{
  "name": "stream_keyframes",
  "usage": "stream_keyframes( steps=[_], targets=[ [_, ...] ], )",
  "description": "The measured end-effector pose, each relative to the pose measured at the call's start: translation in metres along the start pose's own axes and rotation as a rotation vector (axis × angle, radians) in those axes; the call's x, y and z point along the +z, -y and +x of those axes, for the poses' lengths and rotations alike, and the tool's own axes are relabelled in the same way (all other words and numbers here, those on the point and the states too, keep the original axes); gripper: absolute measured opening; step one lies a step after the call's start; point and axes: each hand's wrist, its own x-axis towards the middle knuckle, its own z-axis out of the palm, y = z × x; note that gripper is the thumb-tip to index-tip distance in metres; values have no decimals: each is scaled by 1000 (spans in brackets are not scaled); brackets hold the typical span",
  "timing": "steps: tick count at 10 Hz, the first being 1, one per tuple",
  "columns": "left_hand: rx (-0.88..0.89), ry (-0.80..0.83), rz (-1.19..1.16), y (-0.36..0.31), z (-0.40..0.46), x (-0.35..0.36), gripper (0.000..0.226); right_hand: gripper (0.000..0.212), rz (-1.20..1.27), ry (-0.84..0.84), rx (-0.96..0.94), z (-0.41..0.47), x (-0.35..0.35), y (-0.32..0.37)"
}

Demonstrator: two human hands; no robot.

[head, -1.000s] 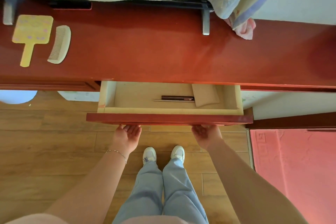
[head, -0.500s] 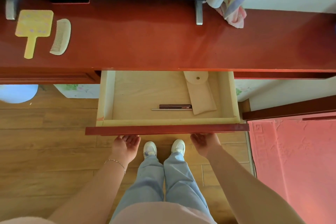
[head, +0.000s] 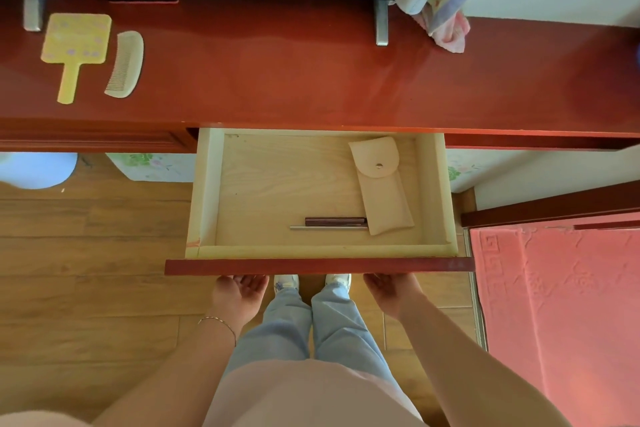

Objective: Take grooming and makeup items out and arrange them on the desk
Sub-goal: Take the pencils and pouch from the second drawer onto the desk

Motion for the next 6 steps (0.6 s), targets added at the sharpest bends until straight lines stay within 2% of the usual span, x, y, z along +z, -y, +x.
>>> stream_keyframes(
  steps=[2, 3, 4, 5, 6],
  targets=[
    [-51, -20, 0, 1, -5, 4, 37, 25, -73, -30, 4, -5, 3, -1],
    [-109, -61, -82, -12, 1, -7, 51, 26, -451, -29, -20, -7, -1, -7],
    [503, 512, 1143, 19, 4, -21, 73, 36, -994, -74, -22, -15, 3, -14],
    [573, 499, 1822, 26, -15, -12, 21, 41, -1642, 88, -153, -39, 21, -18],
    [542, 837, 1946, 33, -59, 19, 25, 40, -2069, 297, -371, -81, 46, -12]
  ],
)
